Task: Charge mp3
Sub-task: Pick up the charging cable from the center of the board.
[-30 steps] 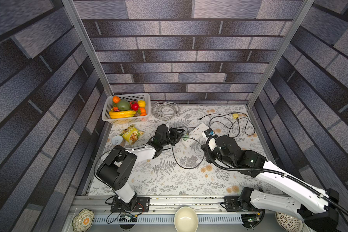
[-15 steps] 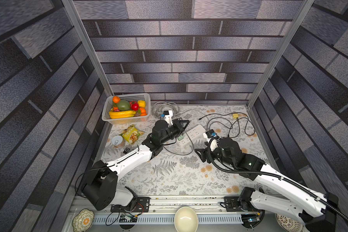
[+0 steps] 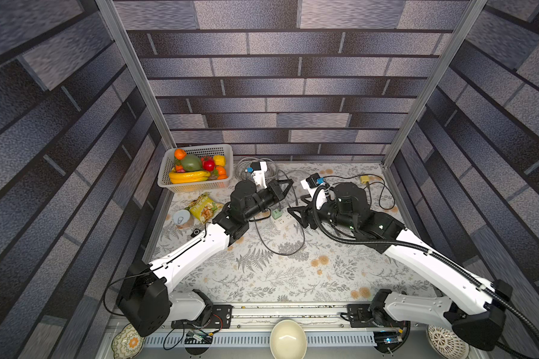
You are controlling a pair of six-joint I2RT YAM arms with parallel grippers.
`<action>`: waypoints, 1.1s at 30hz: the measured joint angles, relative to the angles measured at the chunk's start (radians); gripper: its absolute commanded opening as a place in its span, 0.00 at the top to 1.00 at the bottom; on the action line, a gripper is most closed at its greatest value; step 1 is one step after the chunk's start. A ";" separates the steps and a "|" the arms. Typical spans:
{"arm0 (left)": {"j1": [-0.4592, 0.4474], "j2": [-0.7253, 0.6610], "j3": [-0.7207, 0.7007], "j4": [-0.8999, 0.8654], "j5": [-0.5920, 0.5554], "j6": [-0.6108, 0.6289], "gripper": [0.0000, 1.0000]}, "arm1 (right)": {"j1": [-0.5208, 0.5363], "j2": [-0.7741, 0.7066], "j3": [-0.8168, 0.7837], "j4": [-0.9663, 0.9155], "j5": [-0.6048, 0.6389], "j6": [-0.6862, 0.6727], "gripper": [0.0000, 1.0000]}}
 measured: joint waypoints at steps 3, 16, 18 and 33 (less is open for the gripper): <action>0.000 0.000 0.000 -0.002 0.000 0.000 1.00 | -0.006 0.049 0.011 -0.004 -0.022 -0.003 0.36; 0.023 0.000 -0.003 0.004 0.004 -0.001 0.90 | -0.008 0.095 0.043 -0.008 -0.053 -0.010 1.00; 0.034 0.000 -0.006 0.006 0.008 -0.002 0.88 | -0.015 0.094 0.040 -0.012 -0.042 -0.011 1.00; 0.147 0.000 -0.032 0.061 0.004 -0.014 0.45 | -0.027 0.043 0.020 -0.045 -0.040 -0.064 1.00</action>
